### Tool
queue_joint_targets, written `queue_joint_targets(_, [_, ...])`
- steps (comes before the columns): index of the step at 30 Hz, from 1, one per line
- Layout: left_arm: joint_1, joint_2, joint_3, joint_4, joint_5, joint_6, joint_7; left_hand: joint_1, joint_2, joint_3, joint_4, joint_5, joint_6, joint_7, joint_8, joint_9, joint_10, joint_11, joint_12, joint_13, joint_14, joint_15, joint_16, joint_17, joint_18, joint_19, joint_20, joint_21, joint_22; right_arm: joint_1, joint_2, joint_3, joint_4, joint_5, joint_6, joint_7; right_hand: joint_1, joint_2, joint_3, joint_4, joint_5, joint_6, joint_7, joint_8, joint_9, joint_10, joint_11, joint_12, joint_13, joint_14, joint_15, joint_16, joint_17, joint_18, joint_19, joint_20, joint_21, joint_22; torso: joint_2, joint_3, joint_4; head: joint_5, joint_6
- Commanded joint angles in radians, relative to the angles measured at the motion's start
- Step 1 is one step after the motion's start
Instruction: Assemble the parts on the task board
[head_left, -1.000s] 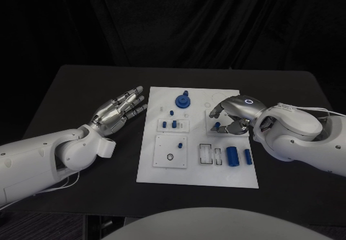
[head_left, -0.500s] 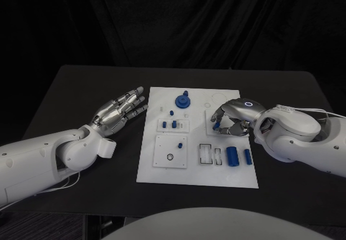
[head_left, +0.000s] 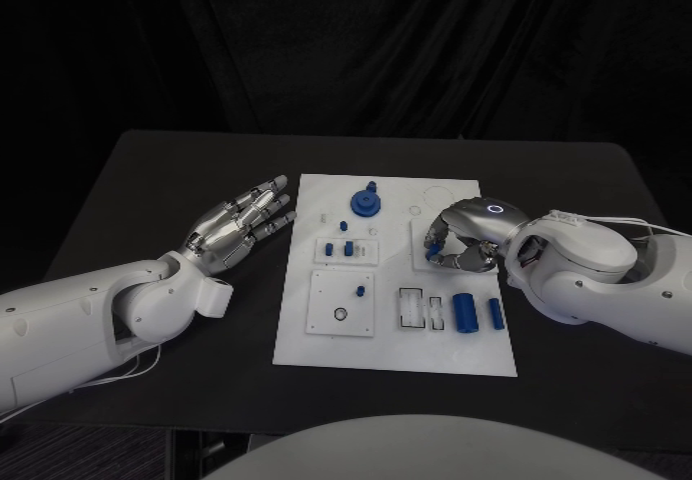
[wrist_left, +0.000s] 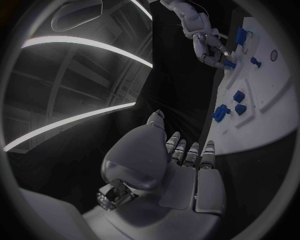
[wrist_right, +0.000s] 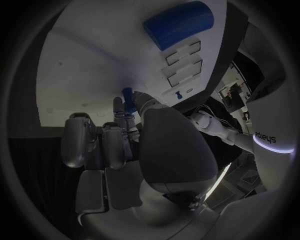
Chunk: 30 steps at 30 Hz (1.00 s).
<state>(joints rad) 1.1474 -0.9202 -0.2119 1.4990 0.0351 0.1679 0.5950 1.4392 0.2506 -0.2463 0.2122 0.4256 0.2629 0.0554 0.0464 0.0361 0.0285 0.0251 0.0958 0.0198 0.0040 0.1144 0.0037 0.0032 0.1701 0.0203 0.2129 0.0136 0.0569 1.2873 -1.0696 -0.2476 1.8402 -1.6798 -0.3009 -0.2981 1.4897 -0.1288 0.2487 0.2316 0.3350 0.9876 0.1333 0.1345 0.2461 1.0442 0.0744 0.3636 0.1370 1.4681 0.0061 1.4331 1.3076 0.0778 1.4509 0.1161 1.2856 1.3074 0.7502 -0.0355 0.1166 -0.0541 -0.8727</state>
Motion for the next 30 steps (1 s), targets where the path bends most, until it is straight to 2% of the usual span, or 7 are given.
queue_joint_targets(1, [-0.002, 0.003, 0.001, 0.001, 0.004, 0.01, 0.008, 0.01, 0.002, 0.001, -0.005, 0.003, 0.004, 0.005, 0.005, 0.001, 0.002, 0.006, 0.004, 0.002, -0.001, 0.005, -0.001, -0.002, 0.002, 0.002, 0.005, 0.003, 0.0, -0.003, 0.001, 0.0, -0.001, -0.007, -0.034, -0.001, 0.006, 0.001, 0.007, 0.003, -0.011, 0.008, -0.002, 0.004, 0.004, 0.013, -0.002, -0.005, 0.001, 0.025, -0.008, -0.006, 0.004, -0.016, 0.002, -0.011, 0.005, 0.182, 0.0, -0.0003, 0.0008, -0.001, 0.0])
queue_joint_targets(8, [-0.004, 0.003, 0.001, -0.001, 0.004, 0.01, 0.005, 0.011, 0.007, 0.003, -0.006, 0.006, 0.003, 0.005, 0.005, 0.001, 0.002, 0.007, 0.004, 0.001, -0.001, 0.005, -0.002, -0.002, 0.001, 0.002, 0.005, 0.003, 0.0, -0.003, 0.003, 0.0, -0.002, -0.007, -0.06, 0.012, 0.011, 0.003, 0.015, 0.002, -0.029, 0.036, -0.004, 0.02, 0.022, 0.04, -0.005, -0.015, 0.001, 0.027, -0.012, -0.006, 0.005, -0.017, 0.005, -0.015, 0.011, 0.183, -0.001, 0.0001, -0.0001, 0.001, 0.0])
queue_joint_targets(13, [-0.005, 0.004, 0.001, -0.002, 0.004, 0.01, 0.003, 0.012, 0.008, 0.004, -0.007, 0.007, 0.002, 0.005, 0.005, 0.001, 0.002, 0.007, 0.005, 0.001, -0.001, 0.005, -0.002, -0.002, 0.001, 0.002, 0.005, 0.002, 0.0, -0.003, 0.001, 0.0, 0.003, -0.007, -0.082, 0.019, 0.024, 0.008, 0.021, -0.008, -0.033, 0.073, -0.016, 0.043, 0.043, 0.065, -0.014, -0.021, 0.001, 0.03, -0.019, -0.005, 0.007, -0.019, 0.01, -0.021, 0.02, 0.186, -0.001, 0.0001, -0.0002, 0.002, 0.0])
queue_joint_targets(21, [-0.006, 0.003, 0.001, -0.002, 0.004, 0.009, 0.003, 0.014, 0.01, 0.007, -0.01, 0.01, 0.002, 0.005, 0.005, 0.001, 0.001, 0.007, 0.005, 0.001, -0.001, 0.005, -0.002, -0.002, 0.001, 0.002, 0.006, 0.003, 0.0, -0.001, -0.017, 0.001, 0.041, -0.007, -0.119, 0.025, 0.04, 0.013, 0.025, -0.022, -0.038, 0.102, -0.029, 0.066, 0.074, 0.102, -0.027, -0.036, 0.0, 0.033, -0.03, -0.006, 0.007, -0.02, 0.013, -0.031, 0.026, 0.187, -0.001, 0.0, 0.0001, 0.006, 0.0])
queue_joint_targets(23, [-0.007, 0.003, 0.001, -0.002, 0.004, 0.008, 0.003, 0.014, 0.01, 0.007, -0.01, 0.01, 0.002, 0.005, 0.005, 0.001, 0.001, 0.007, 0.005, 0.001, -0.001, 0.005, -0.002, -0.002, 0.001, 0.002, 0.006, 0.003, 0.0, 0.004, -0.022, 0.001, 0.051, -0.007, -0.122, 0.023, 0.041, 0.012, 0.024, -0.023, -0.039, 0.105, -0.03, 0.068, 0.078, 0.106, -0.028, -0.04, -0.001, 0.033, -0.031, -0.007, 0.005, -0.02, 0.013, -0.032, 0.026, 0.187, -0.001, 0.0, 0.0001, 0.006, 0.0])
queue_joint_targets(30, [-0.007, 0.002, 0.001, -0.001, 0.004, 0.007, 0.003, 0.015, 0.01, 0.007, -0.012, 0.011, 0.003, 0.005, 0.006, 0.001, 0.001, 0.007, 0.006, 0.002, -0.001, 0.005, -0.002, -0.002, 0.001, 0.003, 0.005, 0.003, 0.0, 0.055, -0.036, 0.001, 0.105, 0.005, -0.116, 0.018, 0.043, 0.012, 0.023, -0.026, -0.043, 0.114, -0.035, 0.077, 0.093, 0.121, -0.032, -0.052, -0.004, 0.031, -0.035, -0.014, -0.005, -0.019, 0.012, -0.036, 0.021, 0.186, 0.0, 0.0002, -0.0009, 0.01, 0.0])
